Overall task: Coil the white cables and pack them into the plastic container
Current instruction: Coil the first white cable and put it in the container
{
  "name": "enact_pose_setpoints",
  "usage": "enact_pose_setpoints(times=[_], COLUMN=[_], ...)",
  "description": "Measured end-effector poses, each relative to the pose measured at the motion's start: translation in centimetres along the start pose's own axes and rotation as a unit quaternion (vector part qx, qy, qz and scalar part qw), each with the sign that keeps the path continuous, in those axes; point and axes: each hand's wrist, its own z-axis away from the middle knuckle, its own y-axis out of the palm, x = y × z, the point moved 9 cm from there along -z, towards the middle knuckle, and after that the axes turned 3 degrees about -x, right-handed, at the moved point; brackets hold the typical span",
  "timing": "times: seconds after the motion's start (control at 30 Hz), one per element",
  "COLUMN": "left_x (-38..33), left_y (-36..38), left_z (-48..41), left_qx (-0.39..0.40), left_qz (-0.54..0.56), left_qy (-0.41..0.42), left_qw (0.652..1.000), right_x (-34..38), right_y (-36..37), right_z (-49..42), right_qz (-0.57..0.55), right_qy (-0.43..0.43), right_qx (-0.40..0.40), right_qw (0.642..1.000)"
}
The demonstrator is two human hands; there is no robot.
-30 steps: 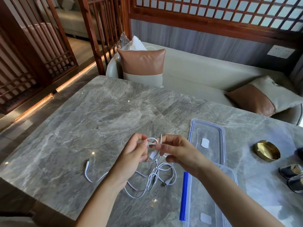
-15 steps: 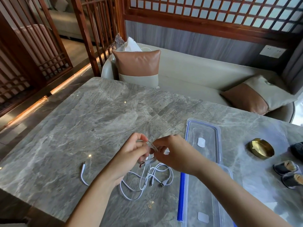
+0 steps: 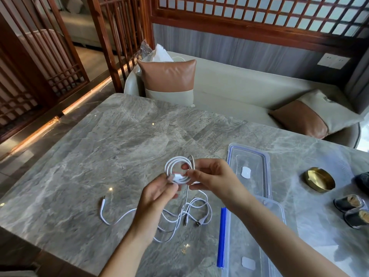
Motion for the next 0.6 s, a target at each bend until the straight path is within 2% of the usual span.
enact_pose_setpoints(times=[0.2, 0.3, 0.43, 0.53, 0.6], left_x=[0.5, -0.2, -0.4, -0.6, -1.0], left_y=[0.9, 0.4, 0.8, 1.8, 2.4], left_z=[0.7, 0.4, -0.2, -0.1, 0.1], left_qx=[-0.140, -0.162, -0.055, 0.079, 0.161], left_qz=[0.074, 0.015, -0.069, -0.130, -0.153], left_qy=[0.038, 0.052, 0.029, -0.004, -0.035], left_qw=[0.987, 0.985, 0.996, 0.988, 0.974], right_x=[-1.0, -1.3, -0.7, 0.7, 1.7], right_y=[1.9, 1.2, -0.2, 0.3, 0.9], right_z=[0.4, 0.5, 0.3, 0.4, 0.7], right_qz=[-0.108, -0.072, -0.038, 0.050, 0.152], right_qy=[0.008, 0.007, -0.004, -0.031, -0.050], right_qx=[0.000, -0.025, -0.044, 0.040, 0.118], right_qw=[0.994, 0.997, 0.998, 0.997, 0.980])
